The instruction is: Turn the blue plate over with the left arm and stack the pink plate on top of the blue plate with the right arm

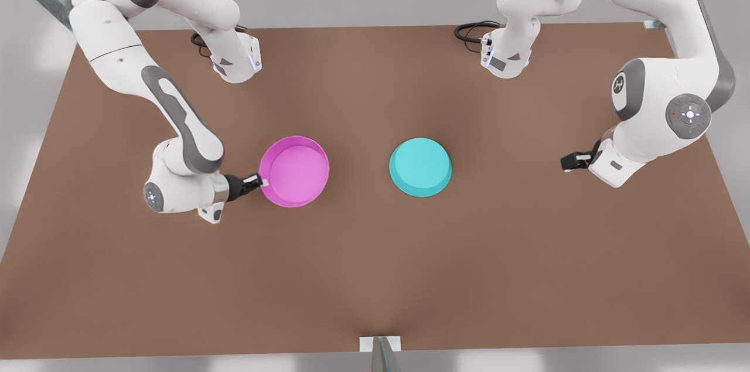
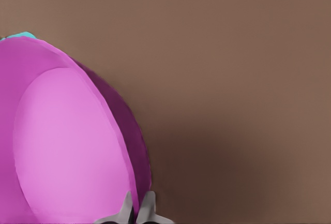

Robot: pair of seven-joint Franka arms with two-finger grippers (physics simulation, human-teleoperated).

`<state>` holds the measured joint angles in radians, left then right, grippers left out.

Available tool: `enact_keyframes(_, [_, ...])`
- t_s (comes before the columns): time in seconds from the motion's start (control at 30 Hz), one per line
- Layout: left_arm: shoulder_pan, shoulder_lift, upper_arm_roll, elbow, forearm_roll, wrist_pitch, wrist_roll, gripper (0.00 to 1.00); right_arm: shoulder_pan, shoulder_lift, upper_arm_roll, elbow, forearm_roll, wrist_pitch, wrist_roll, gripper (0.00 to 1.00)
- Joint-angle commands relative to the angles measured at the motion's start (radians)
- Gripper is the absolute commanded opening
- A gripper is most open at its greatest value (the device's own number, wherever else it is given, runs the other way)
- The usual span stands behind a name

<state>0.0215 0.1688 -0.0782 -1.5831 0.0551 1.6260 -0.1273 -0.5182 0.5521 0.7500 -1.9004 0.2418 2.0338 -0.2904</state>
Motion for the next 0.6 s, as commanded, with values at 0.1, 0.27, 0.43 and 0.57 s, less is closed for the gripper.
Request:
enact_keyframes(0.1, [0.001,0.000,0.000,0.000,0.000,0.000,0.000,1.00,0.089,-0.001,0.000,0.000,0.010,0.040,0.108,0.21])
enact_keyframes(0.27, [0.001,0.000,0.000,0.000,0.000,0.000,0.000,1.00,0.213,0.002,0.002,0.001,0.013,0.118,0.255,0.21])
enact_keyframes(0.43, [0.001,0.000,0.000,0.000,0.000,0.000,0.000,1.00,0.394,0.002,0.002,0.003,0.013,0.256,0.503,0.21])
enact_keyframes(0.57, [0.001,0.001,0.000,0.000,0.000,0.002,0.002,1.00,0.540,0.002,-0.001,0.015,0.004,0.368,0.666,0.21])
